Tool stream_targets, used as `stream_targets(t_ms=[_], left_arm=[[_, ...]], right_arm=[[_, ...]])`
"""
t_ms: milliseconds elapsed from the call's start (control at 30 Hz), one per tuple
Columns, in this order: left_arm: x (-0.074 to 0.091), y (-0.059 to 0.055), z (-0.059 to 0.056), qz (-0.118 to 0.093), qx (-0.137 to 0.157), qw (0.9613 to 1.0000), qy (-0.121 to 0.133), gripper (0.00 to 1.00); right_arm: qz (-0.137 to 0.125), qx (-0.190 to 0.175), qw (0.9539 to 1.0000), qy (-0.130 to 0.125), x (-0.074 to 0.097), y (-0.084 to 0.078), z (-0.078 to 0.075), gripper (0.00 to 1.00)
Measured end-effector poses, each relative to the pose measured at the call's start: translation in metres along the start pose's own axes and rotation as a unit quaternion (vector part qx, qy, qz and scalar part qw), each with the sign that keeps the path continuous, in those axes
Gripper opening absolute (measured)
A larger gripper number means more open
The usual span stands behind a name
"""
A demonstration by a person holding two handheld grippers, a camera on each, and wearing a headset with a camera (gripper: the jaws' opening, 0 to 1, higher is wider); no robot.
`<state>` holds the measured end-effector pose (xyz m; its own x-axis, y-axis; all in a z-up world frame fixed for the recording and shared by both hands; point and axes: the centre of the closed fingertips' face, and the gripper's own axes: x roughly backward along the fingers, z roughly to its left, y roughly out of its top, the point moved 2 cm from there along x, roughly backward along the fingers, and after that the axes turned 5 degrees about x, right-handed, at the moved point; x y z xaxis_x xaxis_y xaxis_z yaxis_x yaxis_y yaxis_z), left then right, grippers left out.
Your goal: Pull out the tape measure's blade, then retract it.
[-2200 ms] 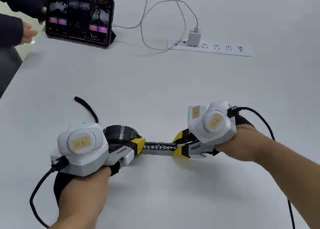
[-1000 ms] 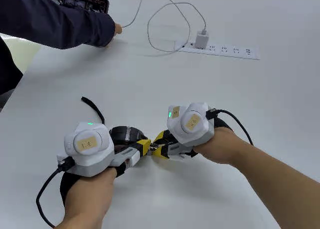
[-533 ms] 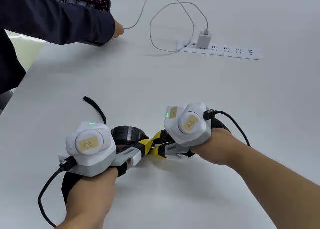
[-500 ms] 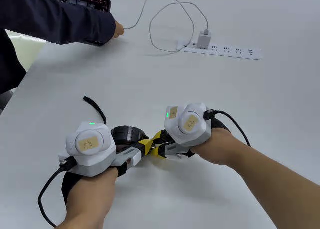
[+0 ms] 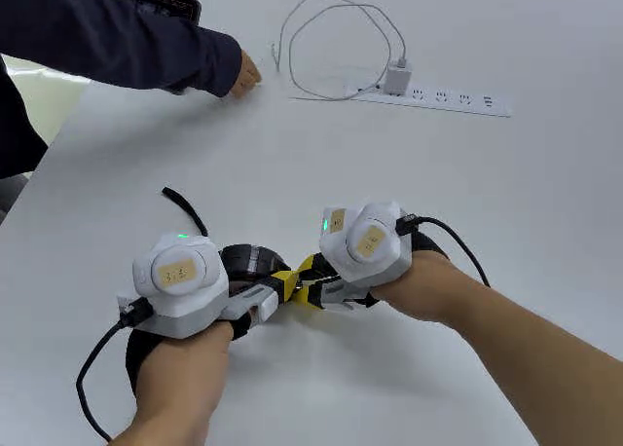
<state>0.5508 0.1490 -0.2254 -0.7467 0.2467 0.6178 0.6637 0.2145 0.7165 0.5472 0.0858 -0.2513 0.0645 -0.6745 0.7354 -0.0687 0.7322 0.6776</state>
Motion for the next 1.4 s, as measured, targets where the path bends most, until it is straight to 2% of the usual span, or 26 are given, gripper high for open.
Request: stream_targets(t_ms=[400,633,800,1000,1233,1400], left_arm=[[0.001,0.0,0.0,0.007,-0.005,1.0,-0.001,0.61],[0.002,0.007,-0.002,-0.005,-0.018,0.9998,-0.005,0.62],[0.003,0.008,-0.003,-0.006,-0.016,0.9998,-0.008,0.63],[0.005,0.01,-0.004,-0.009,-0.031,0.9994,-0.013,0.63],[0.008,0.012,-0.009,-0.013,-0.046,0.9985,-0.026,0.68],[0.01,0.013,-0.012,-0.016,-0.057,0.9977,-0.032,0.7]], right_arm=[[0.003,0.004,1.0,-0.004,0.0,0.0,0.0,0.12],[-0.002,-0.005,1.0,-0.009,0.003,0.002,-0.001,0.15],[-0.007,-0.009,0.9999,-0.011,0.005,0.004,-0.002,0.15],[-0.008,-0.014,0.9997,-0.019,0.011,0.001,-0.001,0.18],[-0.018,-0.033,0.9985,-0.039,0.021,0.0,-0.002,0.25],[-0.025,-0.048,0.9976,-0.042,0.023,0.001,0.0,0.28]])
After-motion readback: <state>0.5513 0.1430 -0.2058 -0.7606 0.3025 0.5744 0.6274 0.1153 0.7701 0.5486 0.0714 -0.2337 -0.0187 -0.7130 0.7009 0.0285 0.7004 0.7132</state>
